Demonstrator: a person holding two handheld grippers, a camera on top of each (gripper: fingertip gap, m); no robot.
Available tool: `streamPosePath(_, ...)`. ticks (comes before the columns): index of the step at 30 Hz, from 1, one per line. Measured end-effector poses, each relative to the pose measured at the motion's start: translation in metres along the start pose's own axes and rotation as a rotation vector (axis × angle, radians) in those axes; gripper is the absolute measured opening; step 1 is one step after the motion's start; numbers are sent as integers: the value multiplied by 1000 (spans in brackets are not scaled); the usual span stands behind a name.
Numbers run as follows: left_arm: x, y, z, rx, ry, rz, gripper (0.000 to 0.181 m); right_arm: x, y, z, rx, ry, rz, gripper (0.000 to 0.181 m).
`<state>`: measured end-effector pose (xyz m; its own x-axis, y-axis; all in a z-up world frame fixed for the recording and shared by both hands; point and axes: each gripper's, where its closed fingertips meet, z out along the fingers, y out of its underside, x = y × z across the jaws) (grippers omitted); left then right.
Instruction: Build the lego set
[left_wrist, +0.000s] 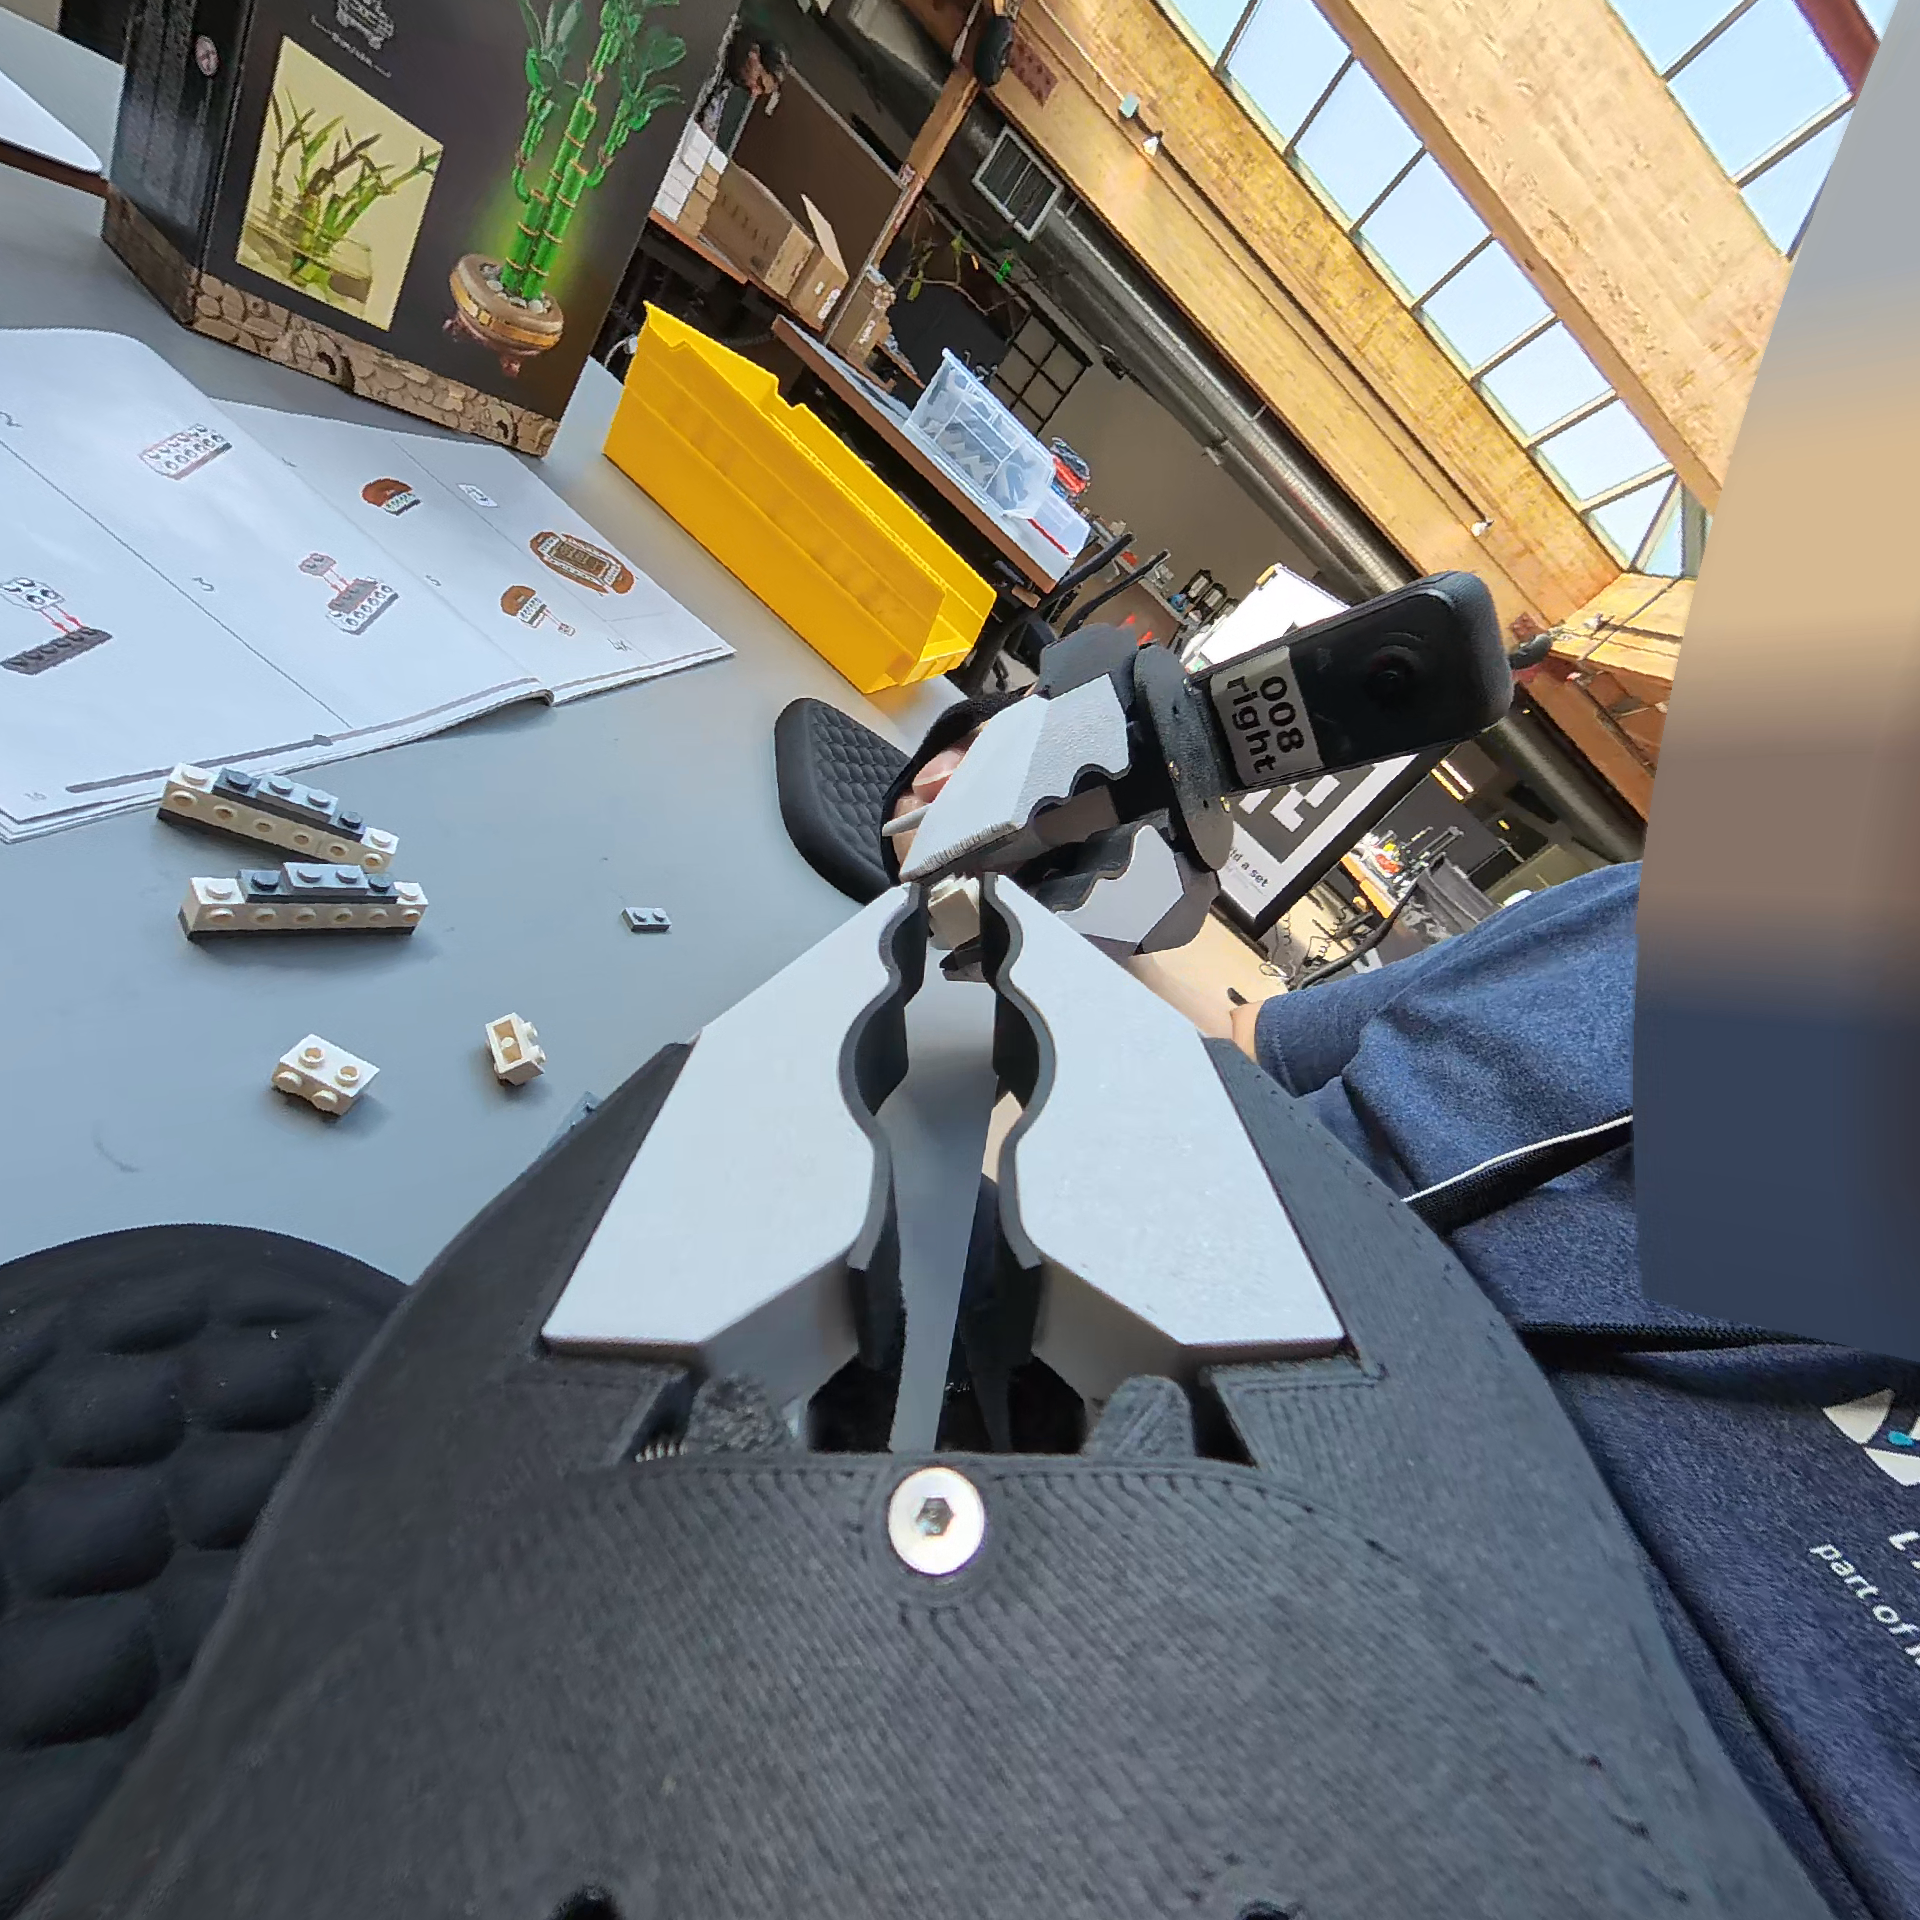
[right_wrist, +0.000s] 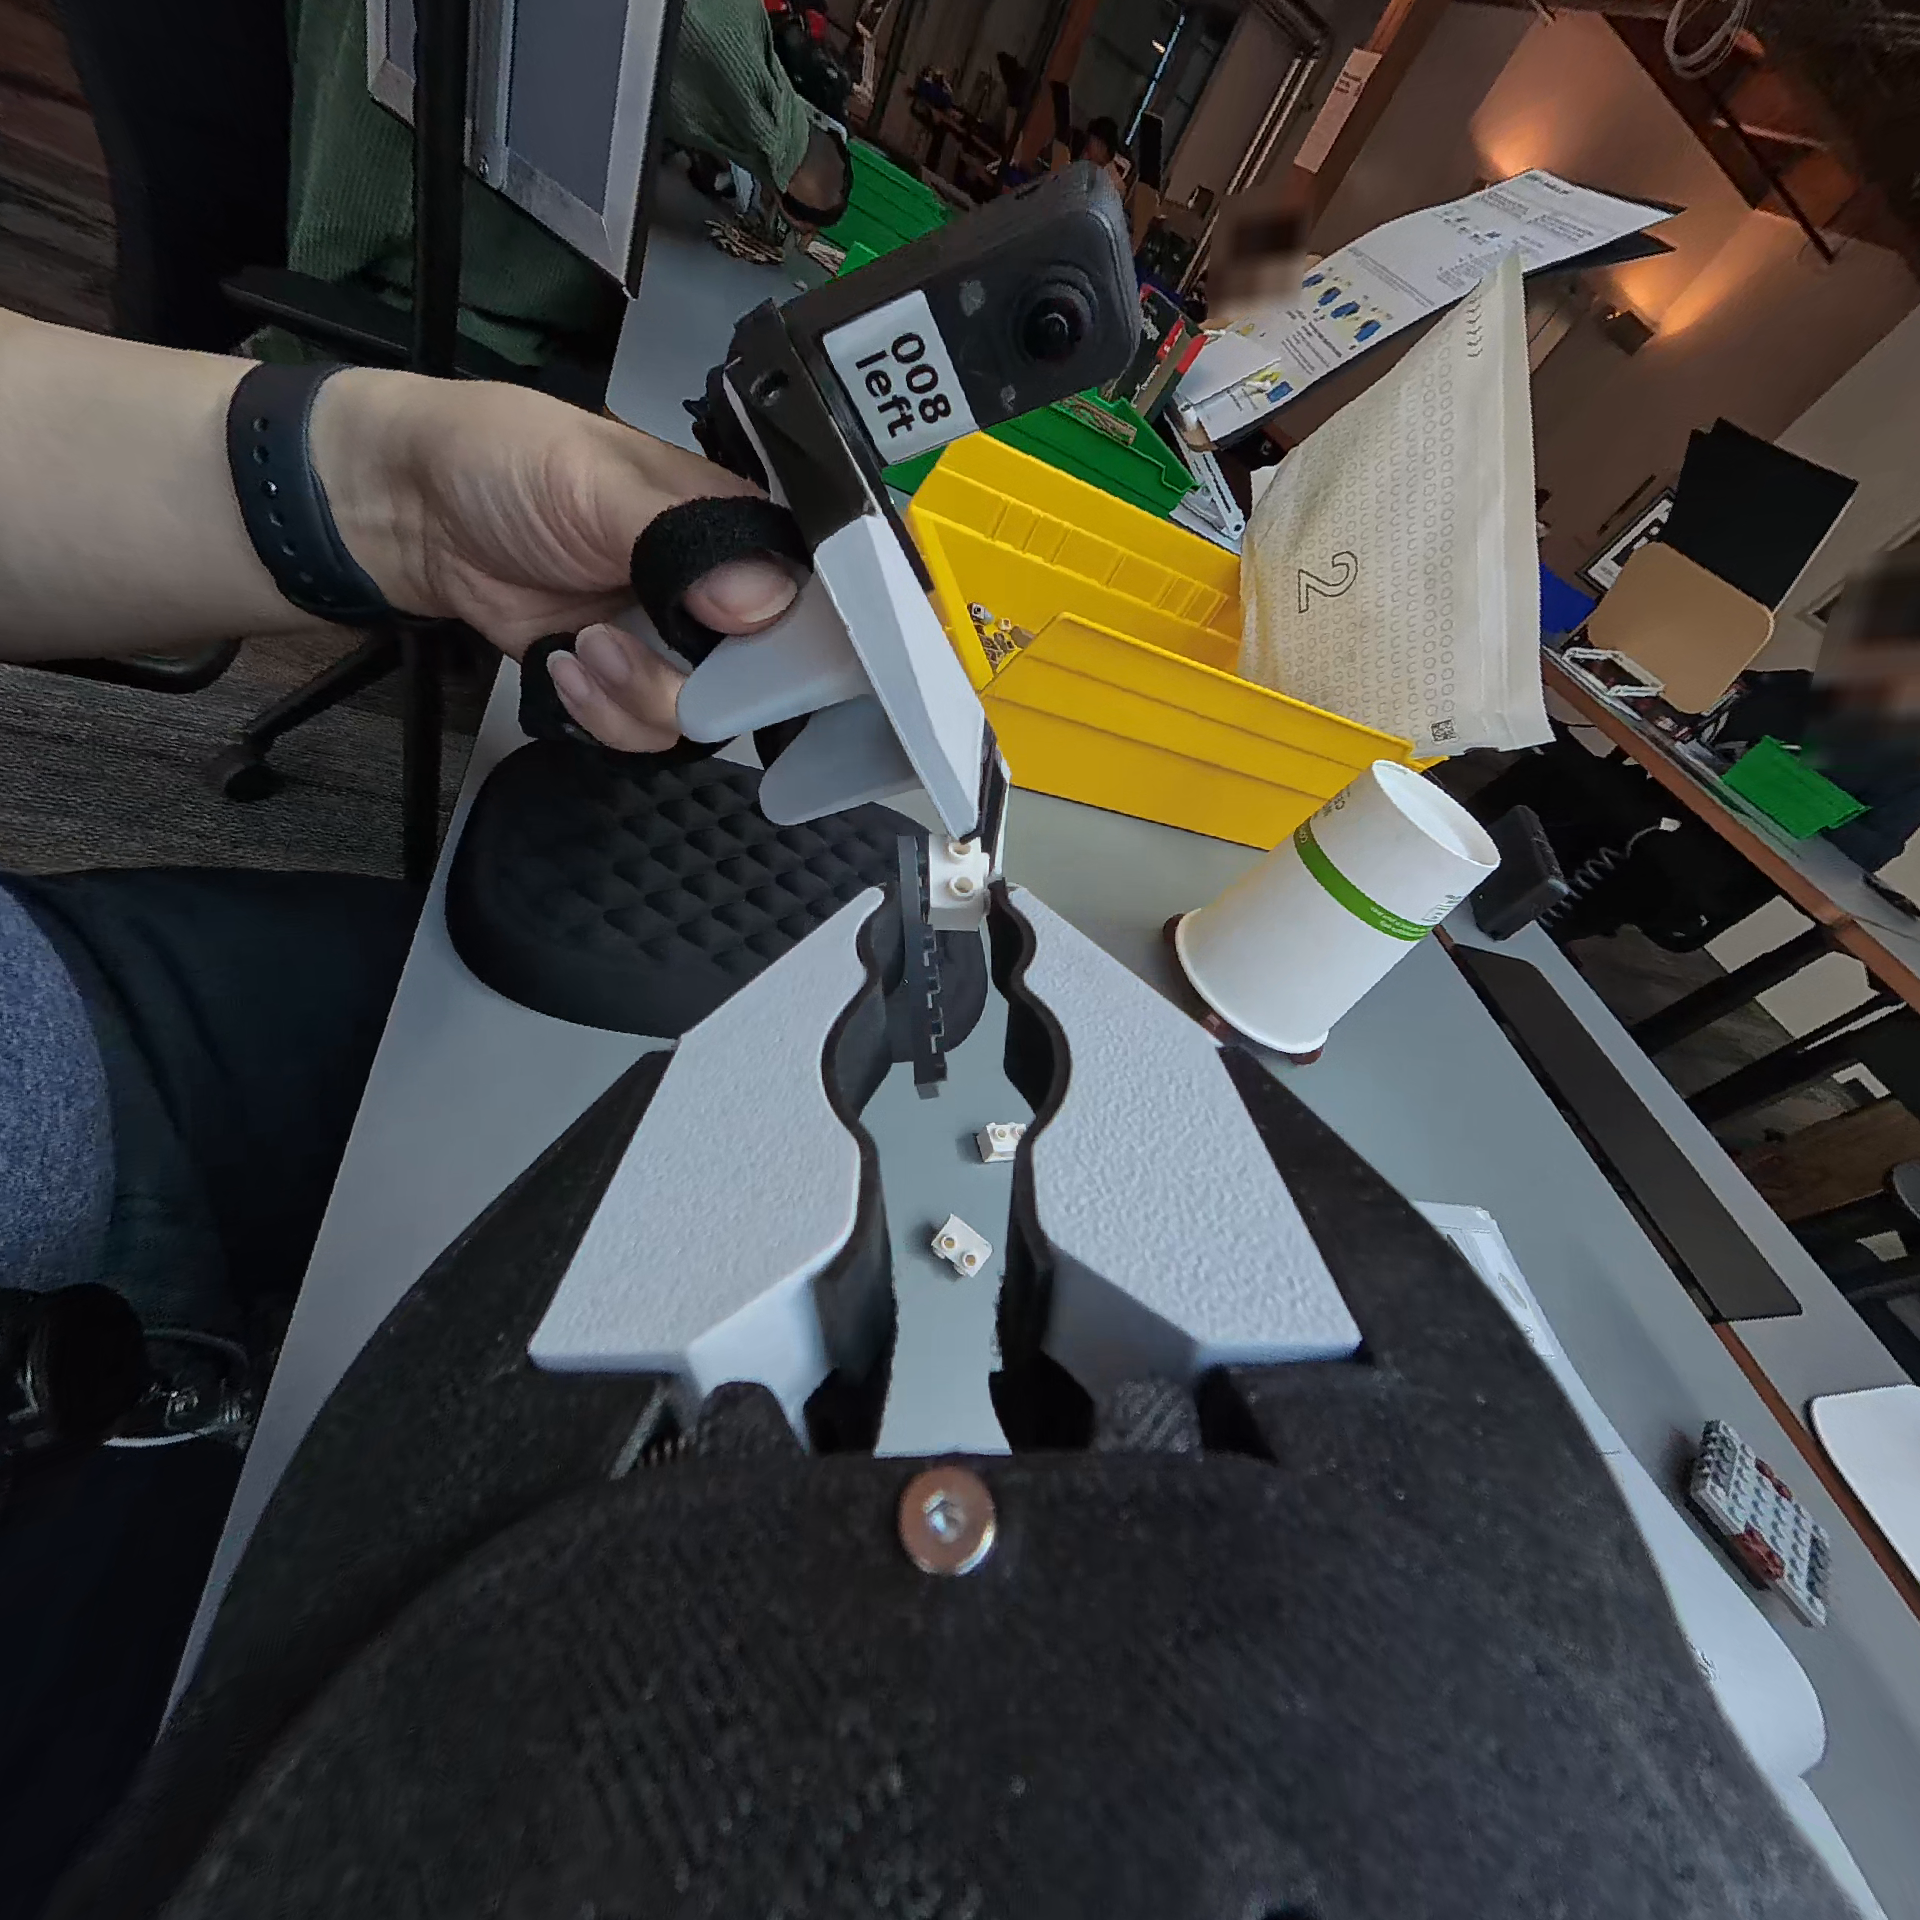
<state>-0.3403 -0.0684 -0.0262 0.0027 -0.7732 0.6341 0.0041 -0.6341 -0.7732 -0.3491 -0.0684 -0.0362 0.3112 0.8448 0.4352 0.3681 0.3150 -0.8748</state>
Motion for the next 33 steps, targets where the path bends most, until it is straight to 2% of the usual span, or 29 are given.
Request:
streamPosePath(5,3,3,-2,-45,-42,137,11,-3,-3,-1,38,-38,55,14)
streamPosePath(8,13,6,-9,-81,-23,327,24,-2,-11,-9,117,-101,160,14)
streamPosePath(12,10,14,-10,-150,-161,607,36,-11,-17,-15,163,-219,266,14)
streamPosePath(14,13,20,-4,-188,-176,677,36,-14,-16,-14,156,-243,270,14)
streamPosePath(21,24,27,3,-213,-152,755,15,-27,-9,-11,93,-294,240,14)
streamPosePath(33,18,36,2,-304,-220,844,14,-34,0,-8,-6,-317,243,15)
